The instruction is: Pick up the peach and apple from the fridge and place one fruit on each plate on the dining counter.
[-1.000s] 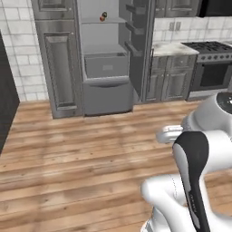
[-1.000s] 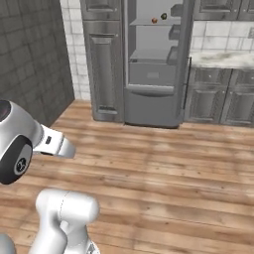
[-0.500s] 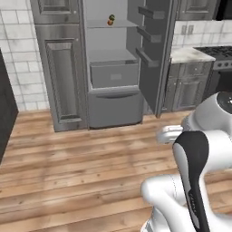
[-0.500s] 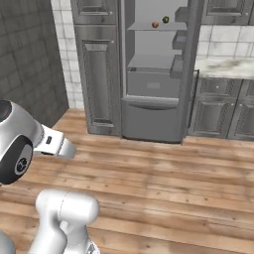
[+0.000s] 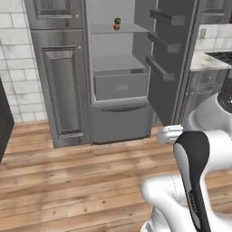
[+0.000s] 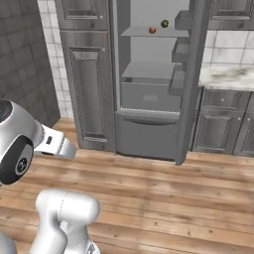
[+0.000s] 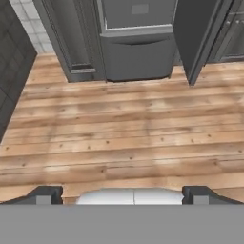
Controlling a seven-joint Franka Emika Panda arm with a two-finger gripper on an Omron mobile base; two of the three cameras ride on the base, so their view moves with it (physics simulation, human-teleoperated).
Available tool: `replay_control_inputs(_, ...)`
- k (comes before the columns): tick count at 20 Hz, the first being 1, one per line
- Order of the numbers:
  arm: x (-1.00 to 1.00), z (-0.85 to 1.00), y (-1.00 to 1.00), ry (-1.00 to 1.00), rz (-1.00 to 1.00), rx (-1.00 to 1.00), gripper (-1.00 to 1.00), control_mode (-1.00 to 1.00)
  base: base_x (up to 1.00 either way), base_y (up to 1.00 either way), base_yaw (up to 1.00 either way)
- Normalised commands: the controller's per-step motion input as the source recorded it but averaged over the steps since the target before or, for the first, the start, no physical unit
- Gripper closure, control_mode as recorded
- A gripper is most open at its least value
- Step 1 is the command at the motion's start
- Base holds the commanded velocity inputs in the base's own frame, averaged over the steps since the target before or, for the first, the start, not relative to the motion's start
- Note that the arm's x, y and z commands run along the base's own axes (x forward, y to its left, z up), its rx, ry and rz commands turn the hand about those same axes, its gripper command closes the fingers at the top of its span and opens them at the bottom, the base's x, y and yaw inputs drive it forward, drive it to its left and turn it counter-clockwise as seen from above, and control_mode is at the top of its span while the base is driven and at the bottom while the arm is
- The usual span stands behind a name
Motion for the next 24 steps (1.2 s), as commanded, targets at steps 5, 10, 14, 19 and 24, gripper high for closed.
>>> replay_control_inputs(5,0.00,0.00,0.00,0.00,0.00,0.00,-1.00,1.00,0.92,0.00,0.00)
replay_control_inputs(10,0.00,0.00,0.00,0.00,0.00,0.00,-1.00,1.00,0.75,0.00,0.00)
replay_control_inputs(14,0.00,0.00,0.00,0.00,0.00,0.00,-1.00,1.00,0.55,-0.01,0.00)
replay_control_inputs(19,0.00,0.00,0.00,0.00,0.00,0.00,-1.00,1.00,0.60,-0.08,0.00)
replay_control_inputs(24,0.00,0.00,0.00,0.00,0.00,0.00,-1.00,1.00,0.49,-0.18,0.00)
